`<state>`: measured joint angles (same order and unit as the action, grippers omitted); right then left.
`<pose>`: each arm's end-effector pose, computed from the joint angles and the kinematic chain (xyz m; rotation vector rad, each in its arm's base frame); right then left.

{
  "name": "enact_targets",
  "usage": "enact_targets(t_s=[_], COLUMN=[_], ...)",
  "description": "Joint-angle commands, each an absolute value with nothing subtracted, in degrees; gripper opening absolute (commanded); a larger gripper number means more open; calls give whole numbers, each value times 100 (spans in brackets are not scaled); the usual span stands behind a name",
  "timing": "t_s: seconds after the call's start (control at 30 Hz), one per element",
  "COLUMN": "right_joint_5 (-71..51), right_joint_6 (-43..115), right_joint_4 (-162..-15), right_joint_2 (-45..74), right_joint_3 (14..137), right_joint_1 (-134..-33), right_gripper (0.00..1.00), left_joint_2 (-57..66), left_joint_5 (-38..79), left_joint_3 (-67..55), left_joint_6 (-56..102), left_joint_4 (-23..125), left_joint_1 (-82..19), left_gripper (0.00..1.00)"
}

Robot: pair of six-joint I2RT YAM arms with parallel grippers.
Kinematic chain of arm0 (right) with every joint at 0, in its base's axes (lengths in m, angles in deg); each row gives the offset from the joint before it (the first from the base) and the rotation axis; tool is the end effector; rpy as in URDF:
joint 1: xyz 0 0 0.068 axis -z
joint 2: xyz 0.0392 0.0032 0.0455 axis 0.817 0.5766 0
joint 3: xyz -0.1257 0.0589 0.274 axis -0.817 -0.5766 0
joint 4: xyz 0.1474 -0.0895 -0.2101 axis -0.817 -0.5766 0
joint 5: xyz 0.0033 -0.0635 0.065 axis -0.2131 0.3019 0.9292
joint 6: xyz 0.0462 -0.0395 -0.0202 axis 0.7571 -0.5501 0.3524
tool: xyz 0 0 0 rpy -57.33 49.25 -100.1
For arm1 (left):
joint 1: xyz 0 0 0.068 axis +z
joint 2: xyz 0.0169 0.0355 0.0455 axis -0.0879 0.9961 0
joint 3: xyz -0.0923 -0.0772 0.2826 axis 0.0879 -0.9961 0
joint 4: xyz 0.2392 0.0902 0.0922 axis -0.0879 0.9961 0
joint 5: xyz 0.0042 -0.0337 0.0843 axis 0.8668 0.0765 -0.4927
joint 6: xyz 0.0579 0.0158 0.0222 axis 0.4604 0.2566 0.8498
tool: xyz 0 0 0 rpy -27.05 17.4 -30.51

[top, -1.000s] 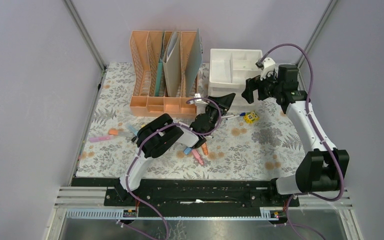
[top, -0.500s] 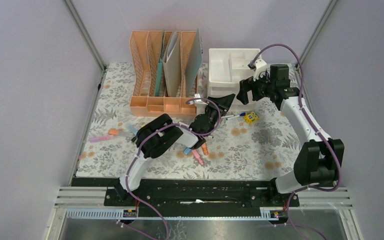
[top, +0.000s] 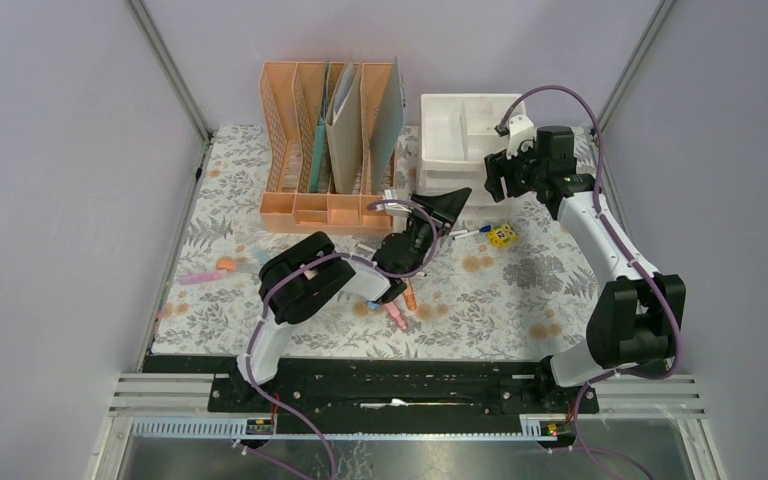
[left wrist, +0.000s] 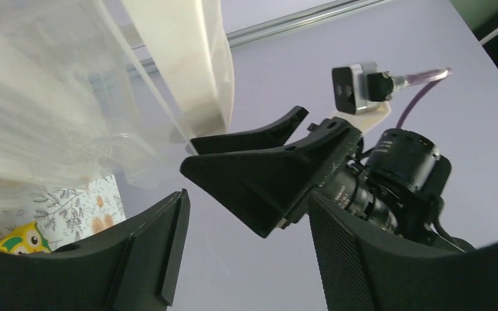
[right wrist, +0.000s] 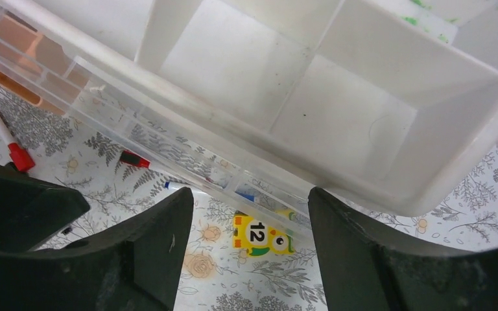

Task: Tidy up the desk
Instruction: Open the drawer in the storage box.

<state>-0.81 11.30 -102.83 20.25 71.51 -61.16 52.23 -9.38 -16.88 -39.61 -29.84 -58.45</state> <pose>0.3659 0.0553 0.3436 -0.6048 1.9832 0.1829 0.2941 -0.3653 0.2109 -0.6265 1.2772 -1.6788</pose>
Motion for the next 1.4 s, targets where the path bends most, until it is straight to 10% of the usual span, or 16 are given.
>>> enact_targets(t_s=[0.0, 0.5, 0.97, 1.37], right_joint_5=[0, 1445, 1768, 1134], right_joint_6=[673, -1278, -3566, -3508], right_joint_4=[-10509, -12350, -13177, -13448], right_joint_2=[1847, 2348, 2700, 3624], right_joint_3=[7520, 8397, 9253, 9871], right_joint_1=[-6102, -6096, -6331, -6610], right_gripper=[73, 73, 92, 74], left_joint_2=[4808, 2584, -2122, -3881], left_joint_5=[-704, 481, 401, 552], left_joint_3=[-1952, -4611, -5717, -6377], left_joint_6=[-3977, -2312, 887, 664], left_joint_4=[-3869, -3008, 2434, 3442], left_joint_1=[-5867, -5717, -5426, -5352], left_gripper=[73, 79, 99, 99])
